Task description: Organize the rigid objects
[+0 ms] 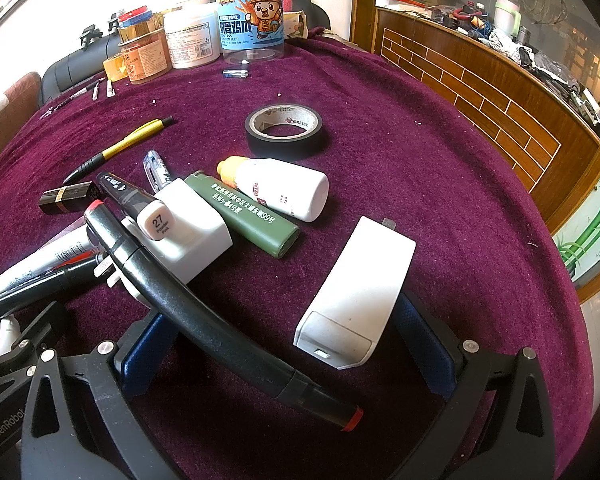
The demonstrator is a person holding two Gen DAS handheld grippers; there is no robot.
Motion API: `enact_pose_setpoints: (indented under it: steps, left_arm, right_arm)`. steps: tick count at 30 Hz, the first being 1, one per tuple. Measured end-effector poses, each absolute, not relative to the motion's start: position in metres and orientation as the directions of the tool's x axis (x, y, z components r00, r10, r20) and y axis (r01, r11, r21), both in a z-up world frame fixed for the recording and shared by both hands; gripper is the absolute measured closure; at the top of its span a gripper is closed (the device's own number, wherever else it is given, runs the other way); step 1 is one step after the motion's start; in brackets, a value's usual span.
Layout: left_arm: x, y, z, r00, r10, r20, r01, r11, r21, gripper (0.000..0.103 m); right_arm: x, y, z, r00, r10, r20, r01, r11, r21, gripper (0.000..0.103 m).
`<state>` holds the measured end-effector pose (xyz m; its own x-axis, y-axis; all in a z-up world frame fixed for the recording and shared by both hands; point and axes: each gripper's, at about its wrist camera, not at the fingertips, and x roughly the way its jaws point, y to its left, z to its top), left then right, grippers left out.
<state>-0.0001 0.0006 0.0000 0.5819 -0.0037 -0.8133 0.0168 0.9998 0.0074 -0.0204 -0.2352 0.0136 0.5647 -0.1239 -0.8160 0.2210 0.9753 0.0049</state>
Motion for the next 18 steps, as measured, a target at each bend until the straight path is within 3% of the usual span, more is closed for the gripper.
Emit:
enact_pose_setpoints:
  steps: [13, 18]
  left_arm:
    - [-0.0003, 0.0019, 0.0001, 0.582, -0.003, -0.813, 0.016, 1.0, 0.007, 0.001]
    - [-0.0019, 0.0027, 0.0031, 0.552, -0.049, -0.832, 0.083, 0.997, -0.004, 0.002]
  right_arm:
    - [-0.0204, -0.2352, 0.0136, 0.565, -0.124, -0.816, 0.221, 0.975, 0.005, 0.0]
    - [-0.0204, -0.2351, 0.0135, 0.564, -0.124, -0.816, 0.221, 0.975, 0.005, 0.0]
